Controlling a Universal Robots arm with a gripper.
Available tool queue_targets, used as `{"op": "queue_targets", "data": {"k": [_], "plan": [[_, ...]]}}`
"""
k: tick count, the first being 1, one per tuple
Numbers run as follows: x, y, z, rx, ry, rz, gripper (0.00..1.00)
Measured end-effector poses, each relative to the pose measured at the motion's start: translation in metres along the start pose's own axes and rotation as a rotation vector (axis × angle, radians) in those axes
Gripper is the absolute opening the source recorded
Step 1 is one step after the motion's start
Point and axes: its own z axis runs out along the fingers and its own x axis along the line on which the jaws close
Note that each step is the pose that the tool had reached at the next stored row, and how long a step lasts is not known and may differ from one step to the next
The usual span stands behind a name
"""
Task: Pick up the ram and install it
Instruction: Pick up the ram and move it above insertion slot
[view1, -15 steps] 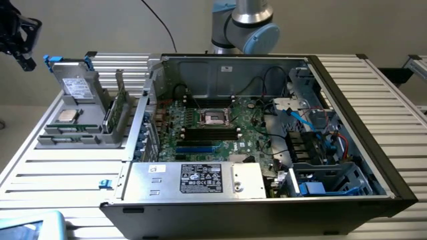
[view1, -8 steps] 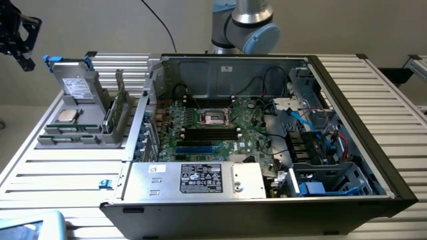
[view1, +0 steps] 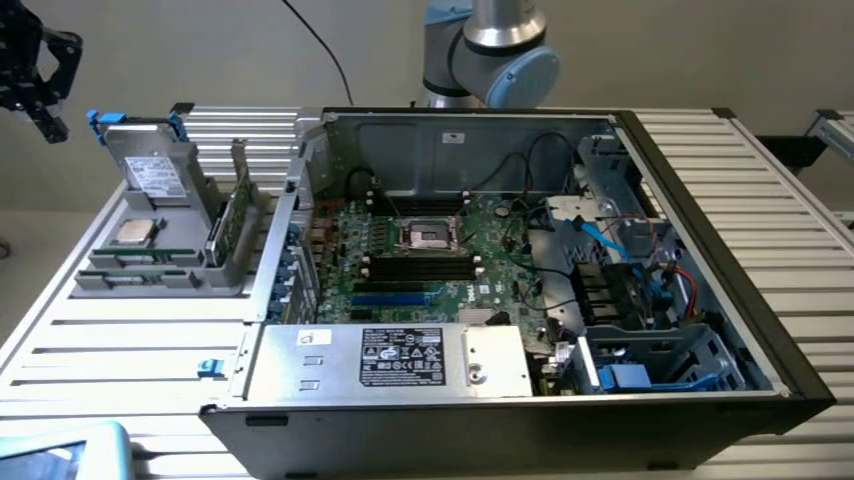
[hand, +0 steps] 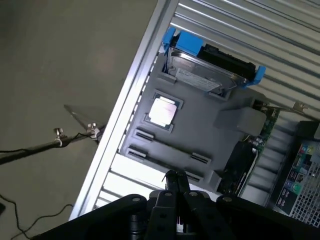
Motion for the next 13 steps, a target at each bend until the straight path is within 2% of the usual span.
{"op": "queue_targets", "data": {"k": [13], "plan": [[0.0, -0.0001, 0.0004, -0.0021, 0.0118, -0.236, 0.11]]}}
